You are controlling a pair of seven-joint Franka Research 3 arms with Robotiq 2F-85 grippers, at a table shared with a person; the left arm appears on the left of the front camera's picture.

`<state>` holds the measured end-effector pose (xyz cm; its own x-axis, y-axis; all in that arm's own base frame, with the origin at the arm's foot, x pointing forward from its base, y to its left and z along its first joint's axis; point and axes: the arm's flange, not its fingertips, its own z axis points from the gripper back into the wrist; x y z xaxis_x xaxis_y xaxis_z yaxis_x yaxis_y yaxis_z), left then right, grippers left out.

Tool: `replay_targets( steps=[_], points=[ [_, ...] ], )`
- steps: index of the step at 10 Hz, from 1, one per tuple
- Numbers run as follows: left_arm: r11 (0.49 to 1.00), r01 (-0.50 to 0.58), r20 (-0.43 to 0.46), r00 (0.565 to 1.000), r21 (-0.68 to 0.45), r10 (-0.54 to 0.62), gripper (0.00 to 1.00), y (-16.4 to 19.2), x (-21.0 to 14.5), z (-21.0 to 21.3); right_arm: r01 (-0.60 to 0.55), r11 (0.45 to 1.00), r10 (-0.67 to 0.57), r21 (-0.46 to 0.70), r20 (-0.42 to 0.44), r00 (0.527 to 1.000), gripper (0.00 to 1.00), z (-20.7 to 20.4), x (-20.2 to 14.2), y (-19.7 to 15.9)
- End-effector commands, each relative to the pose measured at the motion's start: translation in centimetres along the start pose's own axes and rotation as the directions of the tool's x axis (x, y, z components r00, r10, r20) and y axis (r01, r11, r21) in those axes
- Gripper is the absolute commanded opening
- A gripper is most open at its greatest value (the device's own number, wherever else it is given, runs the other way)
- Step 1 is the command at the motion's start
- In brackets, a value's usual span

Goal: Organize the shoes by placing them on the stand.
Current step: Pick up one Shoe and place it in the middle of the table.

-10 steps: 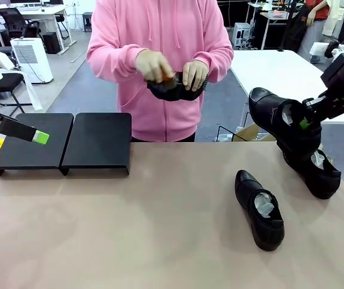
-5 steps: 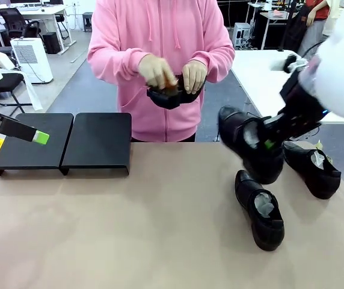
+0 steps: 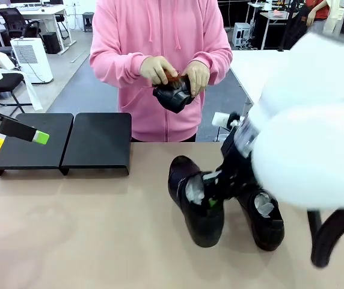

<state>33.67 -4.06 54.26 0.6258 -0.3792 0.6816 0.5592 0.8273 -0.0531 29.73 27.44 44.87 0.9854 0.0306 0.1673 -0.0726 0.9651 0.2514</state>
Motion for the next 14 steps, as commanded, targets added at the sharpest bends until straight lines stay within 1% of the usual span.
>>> replay_targets(
  steps=[1,2,4,5,6,8,9,11,13,14],
  points=[
    [1.0,0.007,-0.001,1.0,-0.001,-0.007,1.0,0.1,0.0,0.1,0.114,0.993,-0.117,0.034,0.094,0.989,0.0,-3.1,0.5,1.2],
    [1.0,0.007,-0.001,1.0,-0.001,-0.007,1.0,0.1,0.0,0.1,0.155,0.986,-0.161,0.053,0.141,0.977,0.0,-4.4,0.0,1.7],
    [1.0,0.007,-0.001,1.0,-0.001,-0.007,1.0,0.1,0.0,0.1,0.201,0.979,-0.205,0.039,0.164,0.965,0.0,-7.1,-0.6,2.3],
    [1.0,0.007,-0.001,1.0,-0.001,-0.007,1.0,0.1,0.0,0.1,0.19,0.982,-0.191,0.023,0.14,0.972,0.01,-8.4,-0.6,2.3],
    [1.0,0.007,-0.001,1.0,-0.001,-0.007,1.0,0.1,0.0,0.1,0.176,0.984,-0.177,0.018,0.108,0.978,0.05,-9.4,-0.7,2.3],
    [1.0,0.007,-0.001,1.0,-0.001,-0.007,1.0,0.1,0.0,0.1,0.138,0.99,-0.138,0.0,0.07,0.988,0.15,-10.6,-0.9,2.2],
    [1.0,0.007,-0.001,1.0,-0.001,-0.007,1.0,0.1,0.0,0.1,0.136,0.991,-0.136,-0.001,0.05,0.989,0.26,-10.9,-1.1,2.2],
    [1.0,0.007,-0.001,1.0,-0.001,-0.007,1.0,0.1,0.0,0.1,0.134,0.991,-0.134,0.007,0.052,0.99,0.56,-10.6,-1.1,1.8],
    [1.0,0.007,-0.001,1.0,-0.001,-0.007,1.0,0.1,0.0,0.1,0.134,0.991,-0.135,0.018,0.052,0.99,0.88,-9.0,-1.1,1.2],
    [1.0,0.007,-0.001,1.0,-0.001,-0.007,1.0,0.1,0.0,0.1,0.124,0.992,-0.125,0.028,0.044,0.991,1.0,-6.9,-0.5,0.5]
  ],
)
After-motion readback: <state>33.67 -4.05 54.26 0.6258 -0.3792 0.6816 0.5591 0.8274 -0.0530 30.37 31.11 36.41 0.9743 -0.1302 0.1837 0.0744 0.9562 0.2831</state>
